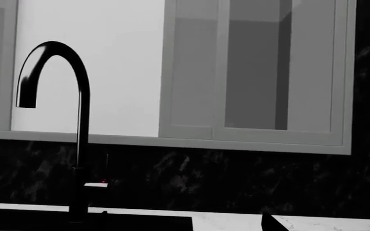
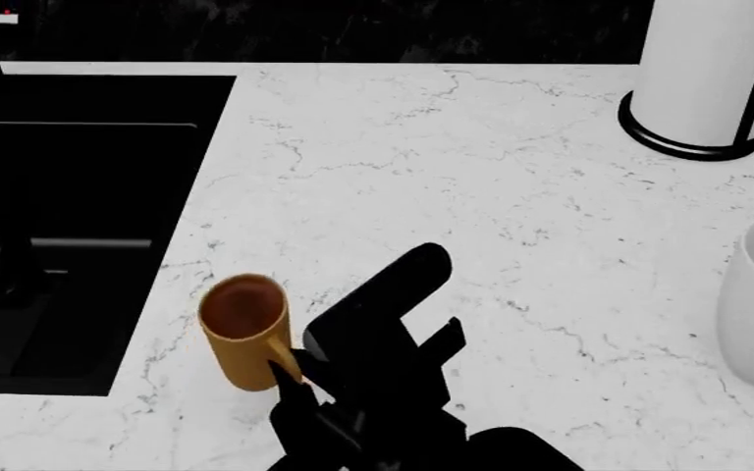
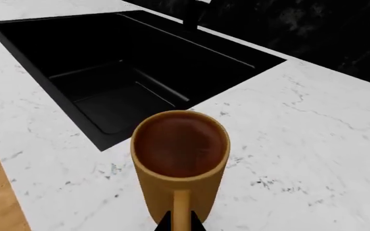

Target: Stack the cups from largest to smallest.

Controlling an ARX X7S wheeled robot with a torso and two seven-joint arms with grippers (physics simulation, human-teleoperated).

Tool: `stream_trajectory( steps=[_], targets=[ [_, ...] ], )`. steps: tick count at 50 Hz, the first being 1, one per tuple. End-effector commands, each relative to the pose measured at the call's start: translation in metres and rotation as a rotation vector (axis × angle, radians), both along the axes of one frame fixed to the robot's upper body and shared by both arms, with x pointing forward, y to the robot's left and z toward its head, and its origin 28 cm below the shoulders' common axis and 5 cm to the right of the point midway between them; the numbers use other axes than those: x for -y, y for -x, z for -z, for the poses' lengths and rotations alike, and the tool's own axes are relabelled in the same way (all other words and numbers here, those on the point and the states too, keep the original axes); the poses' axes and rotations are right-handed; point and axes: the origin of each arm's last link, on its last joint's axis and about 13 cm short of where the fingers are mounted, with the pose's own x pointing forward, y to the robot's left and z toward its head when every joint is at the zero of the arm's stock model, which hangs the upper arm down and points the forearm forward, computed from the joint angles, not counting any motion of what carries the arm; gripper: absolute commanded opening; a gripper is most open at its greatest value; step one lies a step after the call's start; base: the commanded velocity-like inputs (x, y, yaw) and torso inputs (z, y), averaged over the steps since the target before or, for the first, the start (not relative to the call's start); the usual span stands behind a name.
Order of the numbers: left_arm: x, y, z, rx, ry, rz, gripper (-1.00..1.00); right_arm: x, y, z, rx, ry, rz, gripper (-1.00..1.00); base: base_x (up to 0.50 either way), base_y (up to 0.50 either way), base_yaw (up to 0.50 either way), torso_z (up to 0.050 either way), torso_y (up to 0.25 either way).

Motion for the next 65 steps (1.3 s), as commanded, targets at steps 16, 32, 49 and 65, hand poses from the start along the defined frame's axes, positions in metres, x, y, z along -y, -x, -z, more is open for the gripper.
stream_trajectory(
  steps=[16,32,49,65],
  targets=[
    [0.003,-0.004,0.002,-0.011,-0.002,-0.006,1.0,0.021,0.021,-0.025,0.147,-0.102,0.177,-1.0,0.0,0.0,0.0,0.0,0.001],
    [0.003,-0.004,0.004,-0.012,0.006,0.005,1.0,0.04,0.043,-0.057,0.25,-0.133,0.368,-1.0,0.0,0.0,0.0,0.0,0.0],
    [0.004,-0.004,0.005,-0.014,0.013,0.012,1.0,0.07,0.069,-0.082,0.313,-0.15,0.539,-1.0,0.0,0.0,0.0,0.0,0.0],
    [0.003,-0.006,0.007,-0.014,0.023,0.013,1.0,0.093,0.087,-0.102,0.346,-0.178,0.673,-1.0,0.0,0.0,0.0,0.0,0.0]
  ],
)
